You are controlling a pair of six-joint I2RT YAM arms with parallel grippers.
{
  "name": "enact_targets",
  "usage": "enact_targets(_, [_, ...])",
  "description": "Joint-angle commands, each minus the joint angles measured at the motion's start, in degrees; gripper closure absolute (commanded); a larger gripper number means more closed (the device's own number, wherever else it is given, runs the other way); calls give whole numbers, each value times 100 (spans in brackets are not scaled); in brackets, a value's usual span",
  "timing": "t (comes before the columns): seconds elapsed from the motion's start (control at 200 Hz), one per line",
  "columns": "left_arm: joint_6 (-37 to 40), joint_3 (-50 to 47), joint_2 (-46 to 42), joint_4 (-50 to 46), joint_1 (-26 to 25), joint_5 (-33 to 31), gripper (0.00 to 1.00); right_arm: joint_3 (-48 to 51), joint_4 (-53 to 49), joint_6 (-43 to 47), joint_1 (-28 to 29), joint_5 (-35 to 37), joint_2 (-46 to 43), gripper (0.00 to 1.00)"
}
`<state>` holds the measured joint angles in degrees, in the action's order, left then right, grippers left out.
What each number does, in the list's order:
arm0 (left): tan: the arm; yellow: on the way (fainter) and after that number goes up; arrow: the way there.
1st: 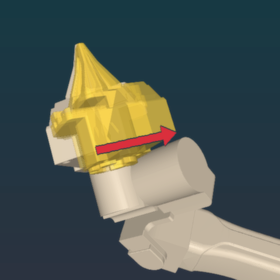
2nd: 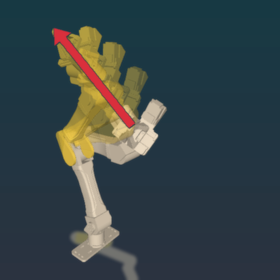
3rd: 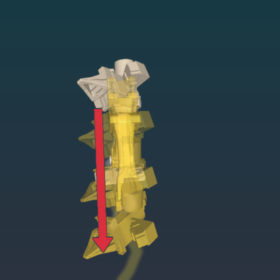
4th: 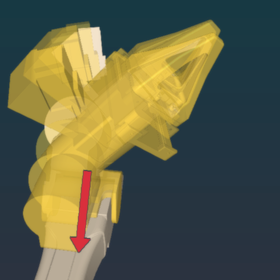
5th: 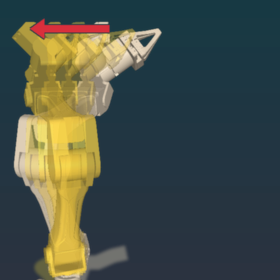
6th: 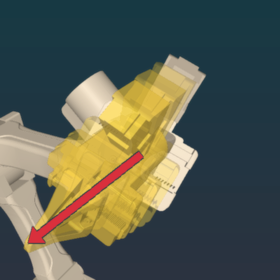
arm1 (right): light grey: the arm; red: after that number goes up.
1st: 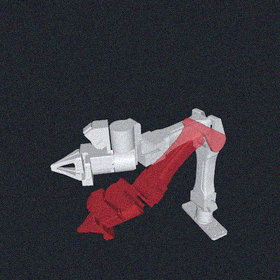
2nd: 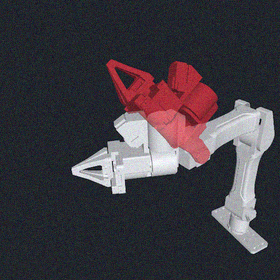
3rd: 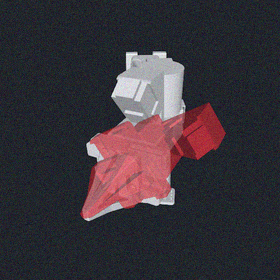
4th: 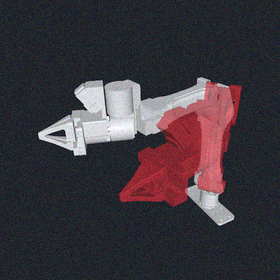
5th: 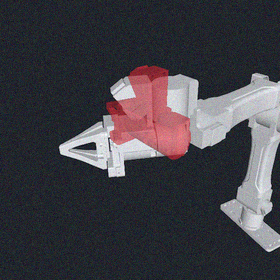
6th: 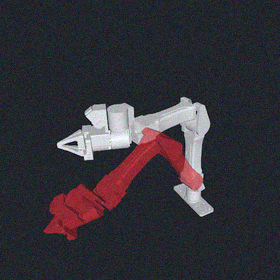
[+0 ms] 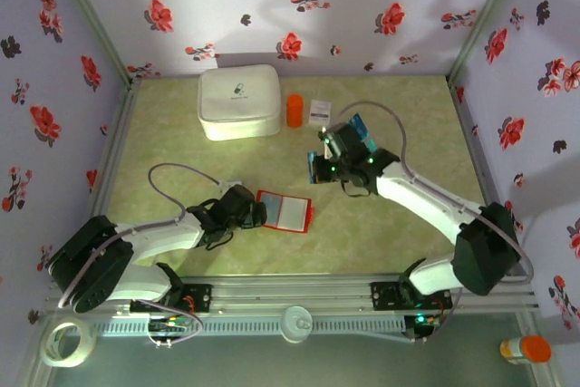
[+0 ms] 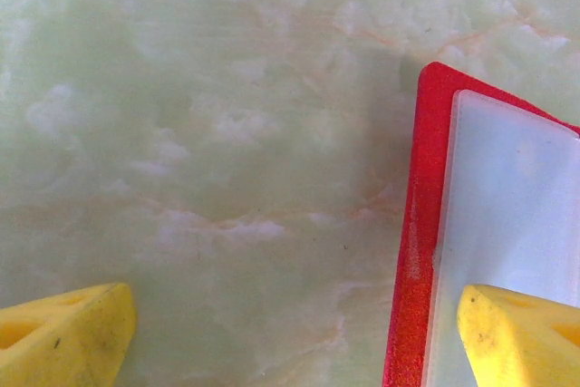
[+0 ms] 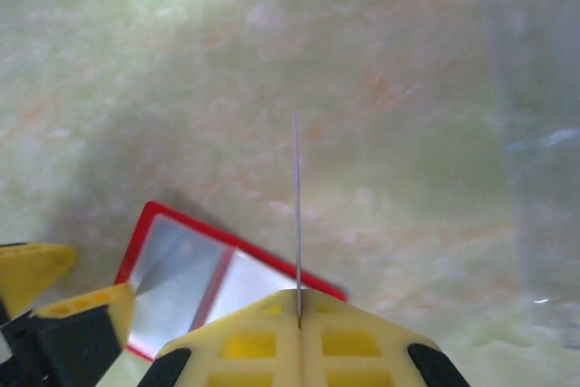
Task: Put the credit cards into the card holder
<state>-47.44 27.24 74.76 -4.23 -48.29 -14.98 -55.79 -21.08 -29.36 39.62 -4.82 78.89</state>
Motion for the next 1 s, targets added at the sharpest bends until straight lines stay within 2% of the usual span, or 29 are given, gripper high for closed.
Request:
enact_targets(0.0, [175,86,89,-545,-13,35,7,921,1999,-1462,215,-514,-255,100])
enact_targets(0.17, [382,302,183,-902,-44,-145,7,1999,3406,-2360,649,27,-543,100])
enact_targets(0.32, [475,509,317,-1232,-126,-375,7,2546,4314,-2691,1097,535,-418,100])
enact_targets(0.44, [498,607,432,-1335,-207,-463,7,2843,4976,-2881,1245,737,-185,100])
enact_targets(0.995, [358,826,724,-1608,-363,-718,7,3258,6238,-3183,1557,1119,771,100])
